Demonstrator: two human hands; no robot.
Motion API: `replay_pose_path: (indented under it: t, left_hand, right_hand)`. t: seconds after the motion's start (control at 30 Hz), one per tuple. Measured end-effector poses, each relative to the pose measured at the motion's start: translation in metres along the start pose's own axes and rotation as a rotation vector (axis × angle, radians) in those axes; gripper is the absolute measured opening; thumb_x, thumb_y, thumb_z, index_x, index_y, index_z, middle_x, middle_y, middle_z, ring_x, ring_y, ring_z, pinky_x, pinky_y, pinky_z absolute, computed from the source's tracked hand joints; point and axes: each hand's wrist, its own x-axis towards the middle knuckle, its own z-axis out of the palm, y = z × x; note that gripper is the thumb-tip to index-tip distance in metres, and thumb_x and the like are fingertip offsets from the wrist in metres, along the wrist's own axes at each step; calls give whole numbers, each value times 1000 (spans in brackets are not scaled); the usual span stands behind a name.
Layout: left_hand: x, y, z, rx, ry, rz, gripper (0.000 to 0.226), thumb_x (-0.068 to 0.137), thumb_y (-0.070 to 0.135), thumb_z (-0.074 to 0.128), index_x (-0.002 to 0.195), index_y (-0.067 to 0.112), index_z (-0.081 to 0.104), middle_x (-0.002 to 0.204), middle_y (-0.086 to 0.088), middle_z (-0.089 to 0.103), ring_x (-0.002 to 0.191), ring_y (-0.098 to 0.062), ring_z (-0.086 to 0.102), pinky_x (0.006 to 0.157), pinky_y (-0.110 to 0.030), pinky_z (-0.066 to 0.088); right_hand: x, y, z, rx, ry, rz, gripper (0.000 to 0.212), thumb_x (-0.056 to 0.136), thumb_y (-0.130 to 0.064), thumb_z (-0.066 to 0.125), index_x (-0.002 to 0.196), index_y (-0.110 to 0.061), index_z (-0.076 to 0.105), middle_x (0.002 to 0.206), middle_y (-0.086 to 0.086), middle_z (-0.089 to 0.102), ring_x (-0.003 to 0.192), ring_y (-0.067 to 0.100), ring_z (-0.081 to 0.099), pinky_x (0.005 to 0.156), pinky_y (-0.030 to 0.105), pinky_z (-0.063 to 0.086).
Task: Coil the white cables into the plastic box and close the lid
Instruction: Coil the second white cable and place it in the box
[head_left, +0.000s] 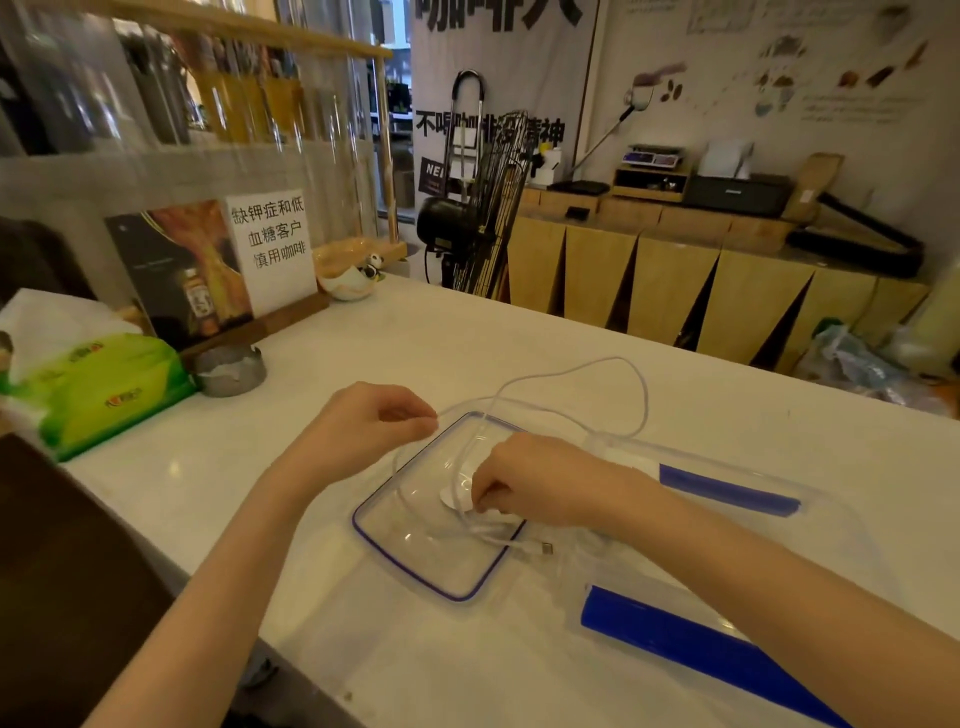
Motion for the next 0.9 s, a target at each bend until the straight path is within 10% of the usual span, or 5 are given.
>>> replay_pose_path:
  t: [0.43,0.67,0.9]
  left_hand:
    - [5,-1,2,-95,-52,-153,13,84,25,59,89,19,70,91,-3,70,88,-14,62,79,-30,47]
    - [3,-1,12,-100,16,-215,26,88,27,55,102,9,67,101,0,62,96,-18,56,81,-29,41]
    - [17,27,20,-614,216,-288,58,88,46,46,126,3,46,130,-12,52,122,-24,48,106,-38,35]
  right_hand:
    - [2,-14,5,-103,-22,-41,17,85,-18,55,98,-14,66,96,5,67,83,22,60,67,32,48]
    - [-2,-4,-25,132,287,83,16,84,-22,60,93,-14,71,89,1,71,79,15,63,76,35,54]
    - [-6,-8,-53,423,613,161,16,80,-22,66,94,-15,72,81,-4,69,73,7,63,72,24,54]
